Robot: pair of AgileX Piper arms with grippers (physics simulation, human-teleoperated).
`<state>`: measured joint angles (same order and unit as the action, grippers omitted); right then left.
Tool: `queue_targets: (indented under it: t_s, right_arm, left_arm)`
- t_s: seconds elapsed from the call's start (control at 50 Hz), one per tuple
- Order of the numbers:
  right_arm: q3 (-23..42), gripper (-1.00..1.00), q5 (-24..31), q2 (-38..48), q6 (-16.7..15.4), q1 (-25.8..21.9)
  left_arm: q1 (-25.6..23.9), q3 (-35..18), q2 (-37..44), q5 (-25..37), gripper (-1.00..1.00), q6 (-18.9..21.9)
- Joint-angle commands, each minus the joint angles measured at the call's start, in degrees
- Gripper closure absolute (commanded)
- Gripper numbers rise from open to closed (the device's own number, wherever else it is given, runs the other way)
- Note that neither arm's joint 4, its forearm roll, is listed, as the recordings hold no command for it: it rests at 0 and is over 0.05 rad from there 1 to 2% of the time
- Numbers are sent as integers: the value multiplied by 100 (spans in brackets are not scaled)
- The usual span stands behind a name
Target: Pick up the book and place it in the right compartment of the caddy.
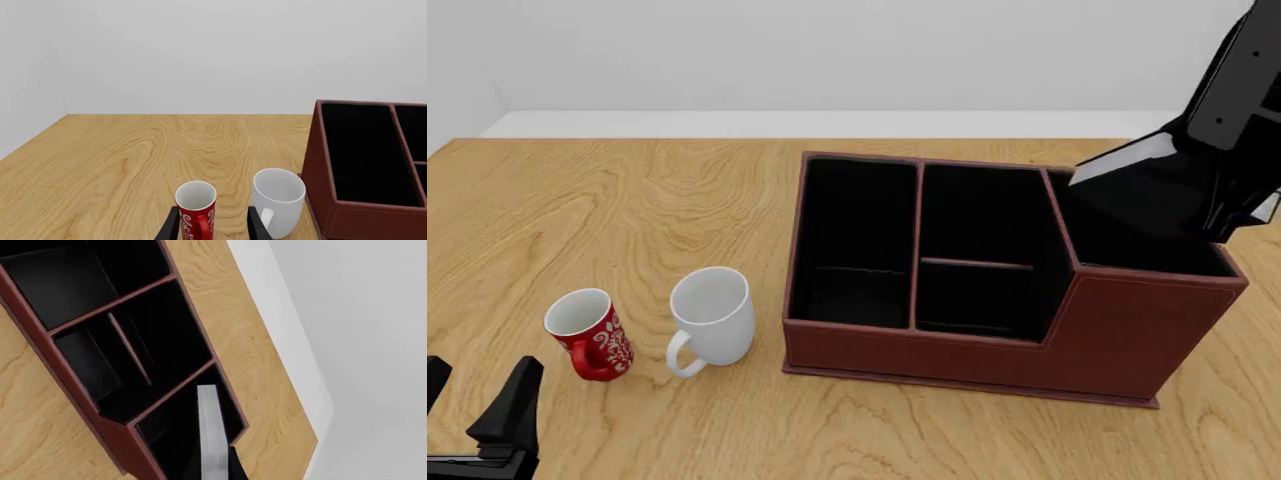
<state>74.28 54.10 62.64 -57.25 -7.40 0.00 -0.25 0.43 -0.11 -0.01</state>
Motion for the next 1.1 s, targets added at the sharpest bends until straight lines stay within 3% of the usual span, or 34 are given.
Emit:
queue_targets:
  t_s: [0.02,1.1]
  right_arm:
    - [-114,100,-160,0,173,111]
    - [-463,100,-412,258,412,290]
  left_arm:
    - [1,0,1,0,-100,3]
    - [1,0,0,0,-100,1]
